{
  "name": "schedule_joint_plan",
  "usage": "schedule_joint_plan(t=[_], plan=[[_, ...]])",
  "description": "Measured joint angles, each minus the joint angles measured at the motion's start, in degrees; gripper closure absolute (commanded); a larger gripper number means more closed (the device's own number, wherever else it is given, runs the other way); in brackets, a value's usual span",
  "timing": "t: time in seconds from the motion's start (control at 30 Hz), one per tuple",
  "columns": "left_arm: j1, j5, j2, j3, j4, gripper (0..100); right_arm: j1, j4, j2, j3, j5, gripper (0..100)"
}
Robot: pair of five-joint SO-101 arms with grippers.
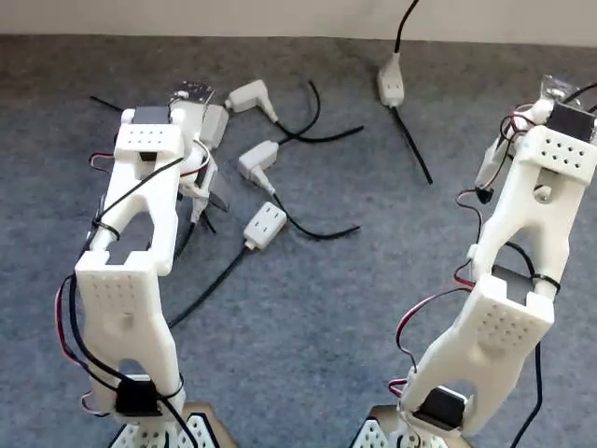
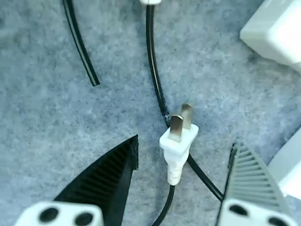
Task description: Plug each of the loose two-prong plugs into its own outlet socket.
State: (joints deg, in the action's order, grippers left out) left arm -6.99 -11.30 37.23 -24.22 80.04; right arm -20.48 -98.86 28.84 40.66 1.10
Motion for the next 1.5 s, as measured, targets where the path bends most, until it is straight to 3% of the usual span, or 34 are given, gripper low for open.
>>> schedule_joint_plan(t=[0.2,0.6,0.77,1.23,1.5], plan=[[0.0,-0.1,1.4,0.3,-1.1,86,0.1,0.0,0.0,0.0,1.6,65.2],[2.1,-0.4,4.9,-1.7,-0.9,88,0.1,0.0,0.0,0.0,1.9,65.2],[2.2,-0.4,4.9,-1.7,-0.9,100,0.1,0.0,0.0,0.0,1.9,65.2],[4.9,-0.3,4.4,-3.2,6.1,99,0.1,0.0,0.0,0.0,1.9,65.2],[13.1,4.6,-11.5,0.7,11.9,99,0.1,0.0,0.0,0.0,1.9,65.2]])
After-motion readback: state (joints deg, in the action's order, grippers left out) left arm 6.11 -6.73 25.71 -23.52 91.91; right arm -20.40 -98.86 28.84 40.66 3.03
